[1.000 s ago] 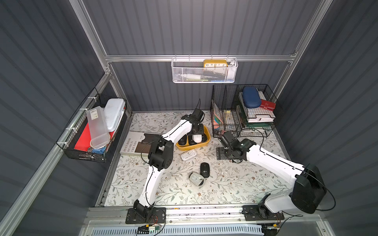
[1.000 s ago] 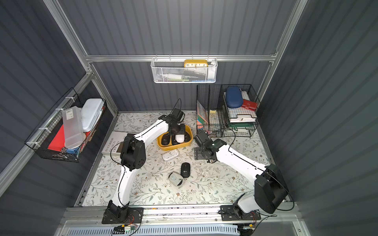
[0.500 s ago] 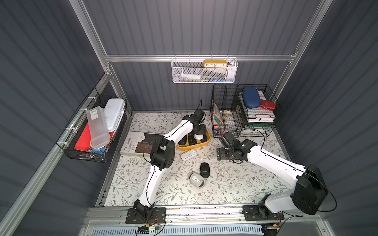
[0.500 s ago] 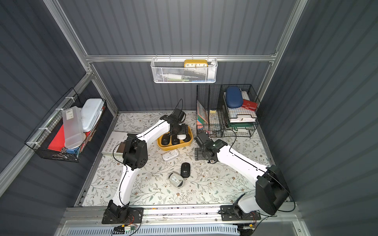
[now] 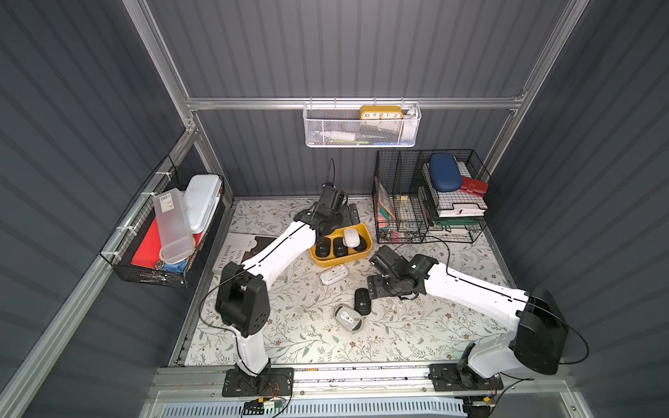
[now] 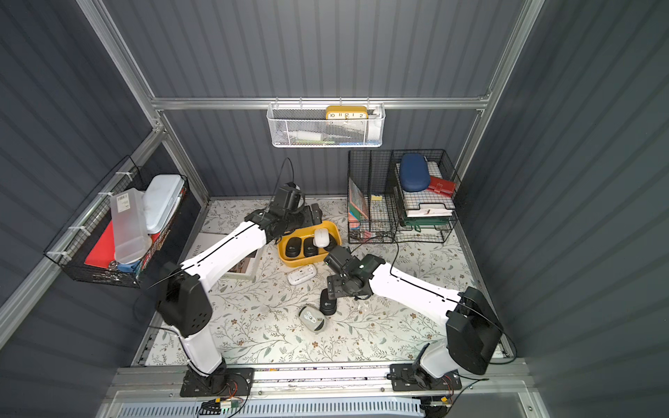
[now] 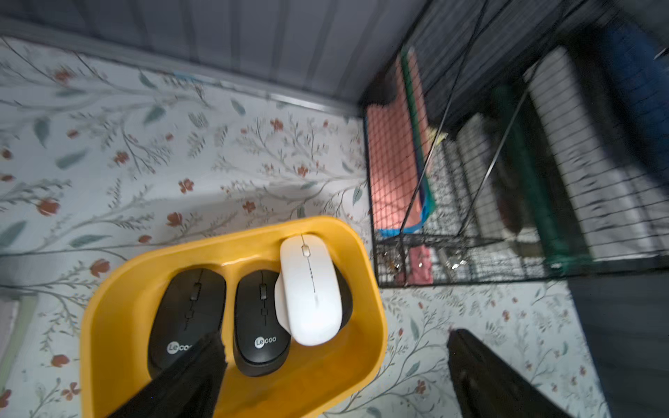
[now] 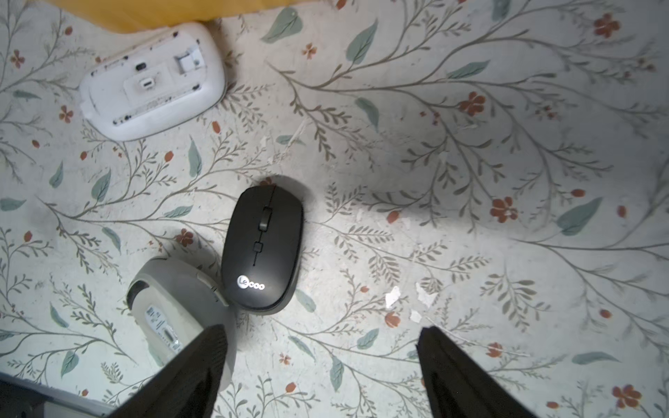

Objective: Put the mouse in the storage box
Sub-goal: Place the mouse in the storage box, then pick up the mouse from the center of the board.

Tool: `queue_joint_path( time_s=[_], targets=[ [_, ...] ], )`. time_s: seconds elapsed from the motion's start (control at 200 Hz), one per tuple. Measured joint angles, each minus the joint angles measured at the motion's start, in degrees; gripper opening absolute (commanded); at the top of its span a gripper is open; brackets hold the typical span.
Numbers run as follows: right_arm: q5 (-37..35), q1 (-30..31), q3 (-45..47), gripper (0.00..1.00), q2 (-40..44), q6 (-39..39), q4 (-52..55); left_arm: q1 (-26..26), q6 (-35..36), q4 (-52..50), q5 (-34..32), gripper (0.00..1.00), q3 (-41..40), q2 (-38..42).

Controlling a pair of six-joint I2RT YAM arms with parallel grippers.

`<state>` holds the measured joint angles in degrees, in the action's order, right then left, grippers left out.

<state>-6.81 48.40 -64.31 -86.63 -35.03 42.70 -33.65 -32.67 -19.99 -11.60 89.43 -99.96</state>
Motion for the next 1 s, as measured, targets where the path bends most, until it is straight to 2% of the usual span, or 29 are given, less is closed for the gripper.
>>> queue_joint_path(
  time_s=[0.18, 0.45, 0.64, 1.001],
  targets=[
    [1.40, 3.21, -4.98, 0.86, -7.61, -2.40, 1.68, 0.24, -2.62, 8.85, -5.40, 0.99, -13.79, 15.69],
    [2.36, 4.59, -10.67, 0.85, -15.78, -4.61, 4.98, 0.31, -5.44, 15.50, -10.10, 0.99, -26.99, 30.64],
    [2.43, 4.59, -12.83, 0.85, -18.47, -5.99, 6.80, 0.31, -6.32, 17.79, -12.11, 0.99, -31.36, 36.06],
    [3.50, 4.59, -15.21, 0.81, -23.41, -8.00, 8.20, 0.31, -6.43, 20.26, -12.66, 0.99, -36.22, 37.86]
  ],
)
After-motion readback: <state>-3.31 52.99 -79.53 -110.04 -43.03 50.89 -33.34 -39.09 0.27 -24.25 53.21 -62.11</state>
